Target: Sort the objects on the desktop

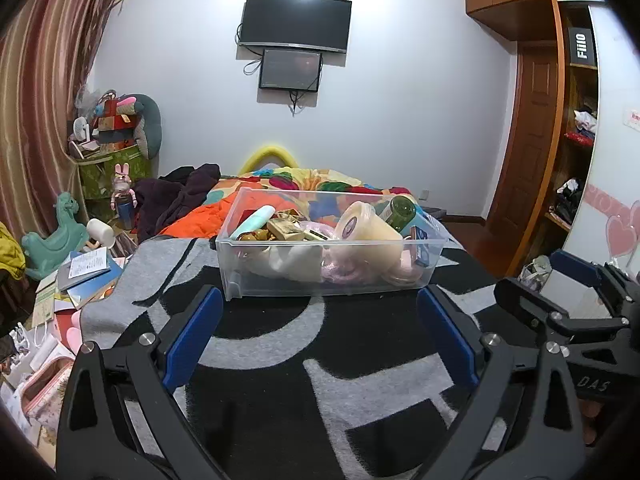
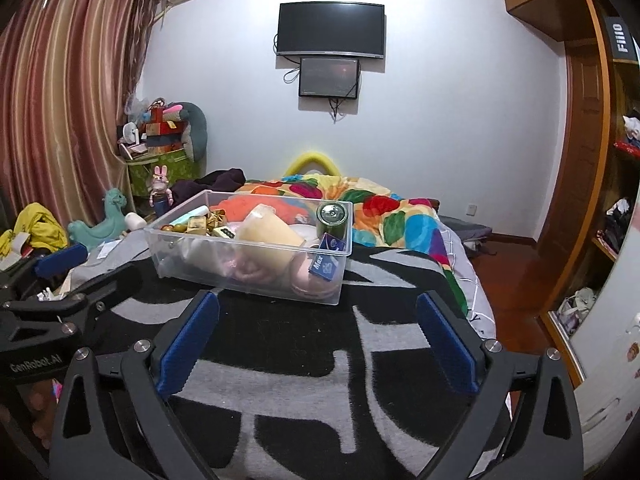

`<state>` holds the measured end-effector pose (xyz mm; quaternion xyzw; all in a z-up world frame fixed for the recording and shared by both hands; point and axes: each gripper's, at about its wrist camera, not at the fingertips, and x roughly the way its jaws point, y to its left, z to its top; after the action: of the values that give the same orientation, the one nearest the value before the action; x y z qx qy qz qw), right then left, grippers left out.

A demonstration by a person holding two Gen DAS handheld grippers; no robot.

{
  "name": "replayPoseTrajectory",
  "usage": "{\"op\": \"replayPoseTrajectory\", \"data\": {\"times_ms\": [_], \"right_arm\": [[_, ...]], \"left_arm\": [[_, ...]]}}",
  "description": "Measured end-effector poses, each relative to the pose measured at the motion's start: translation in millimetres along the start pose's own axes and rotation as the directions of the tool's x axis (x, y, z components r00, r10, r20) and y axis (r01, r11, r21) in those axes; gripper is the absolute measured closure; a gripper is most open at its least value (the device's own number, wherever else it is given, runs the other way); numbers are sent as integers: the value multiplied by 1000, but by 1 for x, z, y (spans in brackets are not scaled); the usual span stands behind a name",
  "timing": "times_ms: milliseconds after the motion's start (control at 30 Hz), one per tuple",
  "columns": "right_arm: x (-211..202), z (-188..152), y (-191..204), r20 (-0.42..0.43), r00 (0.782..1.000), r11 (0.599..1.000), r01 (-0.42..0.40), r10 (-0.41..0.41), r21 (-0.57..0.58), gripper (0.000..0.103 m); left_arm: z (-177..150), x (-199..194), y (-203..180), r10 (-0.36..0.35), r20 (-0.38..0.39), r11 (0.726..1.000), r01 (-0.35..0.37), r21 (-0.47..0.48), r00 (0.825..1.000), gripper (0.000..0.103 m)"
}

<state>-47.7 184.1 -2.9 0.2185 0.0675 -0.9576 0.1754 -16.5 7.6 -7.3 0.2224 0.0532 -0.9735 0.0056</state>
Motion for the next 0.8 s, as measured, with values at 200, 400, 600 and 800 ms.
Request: {"op": "replayPoseTrajectory", "data": {"times_ms": [200,400,600,800], "right_arm": [[4,-1,0,-16,1000,1000,-1,1,13,4],[5,-2,-2,-24,1000,1000,-3,3,24,4],[2,-2,0,-9,1000,1000,13,-13,9,4],[2,-2,0,-10,1000,1000,2,-2,16,4]], "left_arm": [[0,1,1,-3,-5,1000,3,-4,1000,4],[-1,0,2,-3,-6,1000,3,-7,1000,4],[-2,-1,-1,-6,3,1000,6,0,1000,2],[-2,-5,0,-12,26,1000,12,-8,1000,2]]}}
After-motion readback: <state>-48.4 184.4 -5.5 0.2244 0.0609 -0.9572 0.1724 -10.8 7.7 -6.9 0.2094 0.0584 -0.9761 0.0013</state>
